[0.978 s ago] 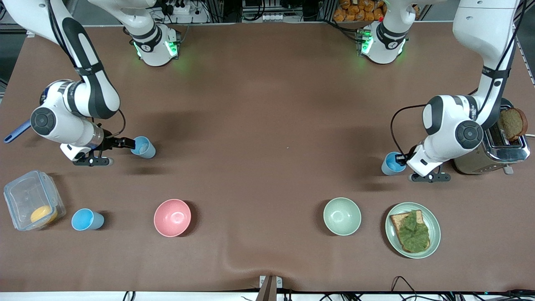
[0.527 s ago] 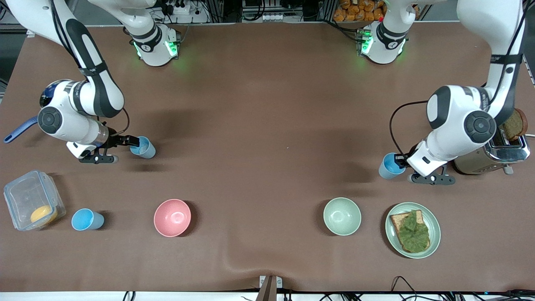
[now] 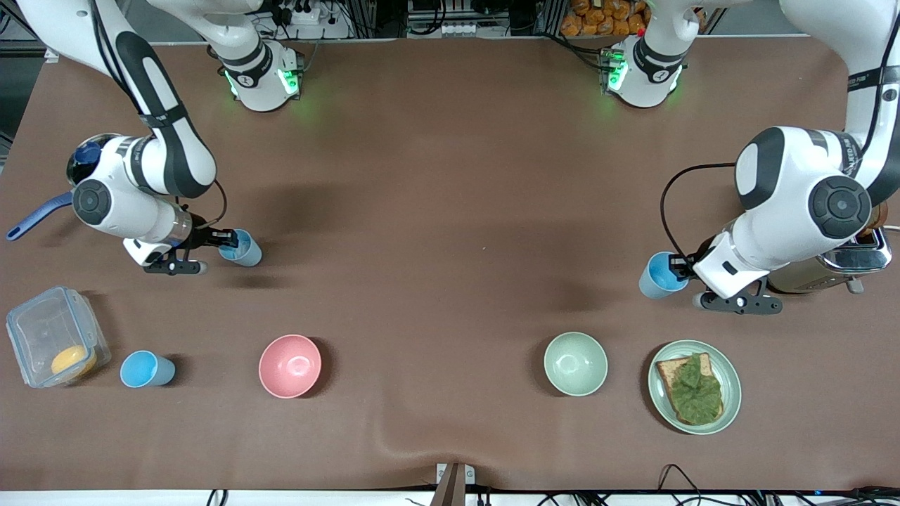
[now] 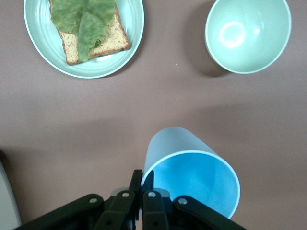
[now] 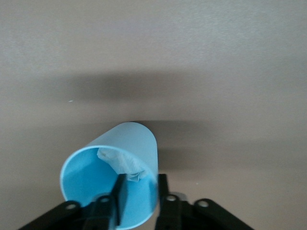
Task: Stack blue cups with both arms
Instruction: 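Carry both blue cups toward the middle of the table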
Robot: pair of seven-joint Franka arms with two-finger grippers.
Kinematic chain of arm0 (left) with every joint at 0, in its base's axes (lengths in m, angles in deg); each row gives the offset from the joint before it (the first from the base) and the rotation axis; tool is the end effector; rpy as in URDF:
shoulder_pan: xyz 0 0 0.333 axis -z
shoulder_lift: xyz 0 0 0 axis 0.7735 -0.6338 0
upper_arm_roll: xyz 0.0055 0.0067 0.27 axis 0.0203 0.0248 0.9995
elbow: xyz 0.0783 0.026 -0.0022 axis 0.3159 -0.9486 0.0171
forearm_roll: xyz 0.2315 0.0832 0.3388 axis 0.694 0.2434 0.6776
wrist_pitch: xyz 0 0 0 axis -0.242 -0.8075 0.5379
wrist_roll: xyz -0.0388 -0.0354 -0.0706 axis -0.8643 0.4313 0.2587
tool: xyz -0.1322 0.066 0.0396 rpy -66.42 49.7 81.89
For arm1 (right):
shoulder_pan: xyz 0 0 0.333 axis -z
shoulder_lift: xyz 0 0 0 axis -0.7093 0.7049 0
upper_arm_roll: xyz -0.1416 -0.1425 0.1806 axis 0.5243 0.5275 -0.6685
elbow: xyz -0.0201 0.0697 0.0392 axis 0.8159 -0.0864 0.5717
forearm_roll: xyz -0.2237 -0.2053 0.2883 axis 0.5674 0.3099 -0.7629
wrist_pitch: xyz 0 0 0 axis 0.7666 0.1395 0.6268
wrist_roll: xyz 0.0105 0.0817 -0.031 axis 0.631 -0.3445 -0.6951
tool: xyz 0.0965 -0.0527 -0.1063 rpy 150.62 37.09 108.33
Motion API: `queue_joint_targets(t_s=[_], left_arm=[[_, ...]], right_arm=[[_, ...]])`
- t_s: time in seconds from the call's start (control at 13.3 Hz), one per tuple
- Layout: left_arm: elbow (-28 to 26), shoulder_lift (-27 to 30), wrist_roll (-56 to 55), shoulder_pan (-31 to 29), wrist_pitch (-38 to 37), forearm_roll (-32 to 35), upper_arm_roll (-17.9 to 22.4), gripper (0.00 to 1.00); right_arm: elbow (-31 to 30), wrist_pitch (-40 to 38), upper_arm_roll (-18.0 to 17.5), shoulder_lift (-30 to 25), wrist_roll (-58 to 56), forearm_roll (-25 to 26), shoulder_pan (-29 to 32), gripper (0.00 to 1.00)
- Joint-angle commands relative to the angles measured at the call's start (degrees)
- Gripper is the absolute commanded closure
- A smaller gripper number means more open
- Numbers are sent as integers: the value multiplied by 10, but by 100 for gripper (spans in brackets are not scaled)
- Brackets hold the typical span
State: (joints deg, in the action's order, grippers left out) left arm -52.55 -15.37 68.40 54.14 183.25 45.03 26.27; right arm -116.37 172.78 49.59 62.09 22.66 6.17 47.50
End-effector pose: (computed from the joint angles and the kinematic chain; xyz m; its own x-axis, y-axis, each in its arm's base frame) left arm 0.6342 -0.1048 0.3069 0.9929 -0.1003 -0.0646 -0.0980 -0.9945 0.0373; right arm 0.5125 -0.0084 0.1243 0.9847 -0.0321 -0.1710 -0.0488 -0.9944 -0.0942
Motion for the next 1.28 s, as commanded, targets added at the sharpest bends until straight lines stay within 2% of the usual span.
queue_joint_targets(t_s=[0.0, 0.3, 0.45, 0.83, 1.05, 1.2], left_arm=[[28, 5, -14, -8, -45, -10, -13, 100], [46, 6, -13, -11, -57, -9, -13, 100], [59, 6, -15, -8, -63, -12, -14, 100], [69, 9, -20, -1, -63, -10, -32, 100], [74, 9, -29, 9, -63, -11, -43, 100], [75, 13, -29, 13, -65, -13, -43, 100]], right_arm=[[6, -27, -1, -4, -3, -14, -4, 100], [97, -151, -11, -17, -1, -32, -24, 100], [123, -170, -11, -25, 15, -32, -56, 100], [156, -161, -11, -20, 227, -57, -200, 100], [159, -102, -10, -9, 399, -57, -304, 100], [169, -53, -10, 21, 489, -57, -358, 100]])
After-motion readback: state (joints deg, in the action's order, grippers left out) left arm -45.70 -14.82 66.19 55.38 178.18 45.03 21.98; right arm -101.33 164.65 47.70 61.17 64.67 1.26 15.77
